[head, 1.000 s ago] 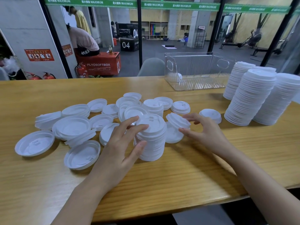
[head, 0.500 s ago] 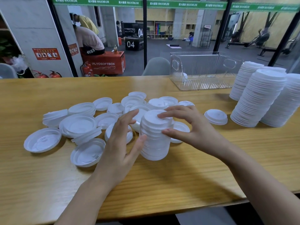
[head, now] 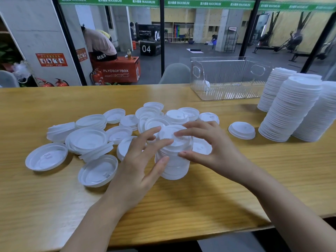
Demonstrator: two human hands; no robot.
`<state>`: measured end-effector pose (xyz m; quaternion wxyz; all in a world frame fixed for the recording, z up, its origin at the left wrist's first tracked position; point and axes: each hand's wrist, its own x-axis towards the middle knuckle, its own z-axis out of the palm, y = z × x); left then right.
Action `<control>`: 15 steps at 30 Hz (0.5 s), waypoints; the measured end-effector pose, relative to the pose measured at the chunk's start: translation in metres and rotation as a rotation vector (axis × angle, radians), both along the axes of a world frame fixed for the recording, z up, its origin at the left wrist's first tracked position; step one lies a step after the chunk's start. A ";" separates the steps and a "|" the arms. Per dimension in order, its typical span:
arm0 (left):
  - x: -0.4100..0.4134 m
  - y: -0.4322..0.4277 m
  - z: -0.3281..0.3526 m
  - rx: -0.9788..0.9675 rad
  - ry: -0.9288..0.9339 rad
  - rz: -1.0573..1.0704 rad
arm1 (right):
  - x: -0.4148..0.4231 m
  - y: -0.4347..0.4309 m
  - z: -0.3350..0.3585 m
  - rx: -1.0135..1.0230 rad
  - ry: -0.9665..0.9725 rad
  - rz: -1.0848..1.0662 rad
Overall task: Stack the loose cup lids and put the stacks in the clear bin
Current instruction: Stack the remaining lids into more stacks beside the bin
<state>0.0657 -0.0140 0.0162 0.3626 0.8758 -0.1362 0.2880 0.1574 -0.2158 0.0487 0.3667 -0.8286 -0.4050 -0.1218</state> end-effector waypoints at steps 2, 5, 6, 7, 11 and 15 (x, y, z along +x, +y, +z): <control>0.000 0.000 0.000 -0.003 0.007 -0.003 | -0.001 -0.005 0.002 0.039 0.013 0.023; 0.000 0.000 0.000 -0.015 0.004 -0.008 | 0.005 -0.023 0.000 0.090 0.024 -0.008; 0.000 0.000 0.000 -0.017 -0.002 -0.011 | 0.008 -0.030 -0.003 0.063 0.007 -0.047; 0.000 0.000 0.000 -0.018 -0.005 -0.012 | 0.012 -0.036 -0.008 0.009 -0.025 -0.092; 0.000 0.000 0.000 -0.025 -0.014 -0.010 | 0.025 -0.047 -0.035 -0.272 -0.209 -0.179; 0.000 -0.001 0.000 -0.031 -0.013 -0.011 | 0.030 -0.043 -0.044 -0.355 -0.327 -0.197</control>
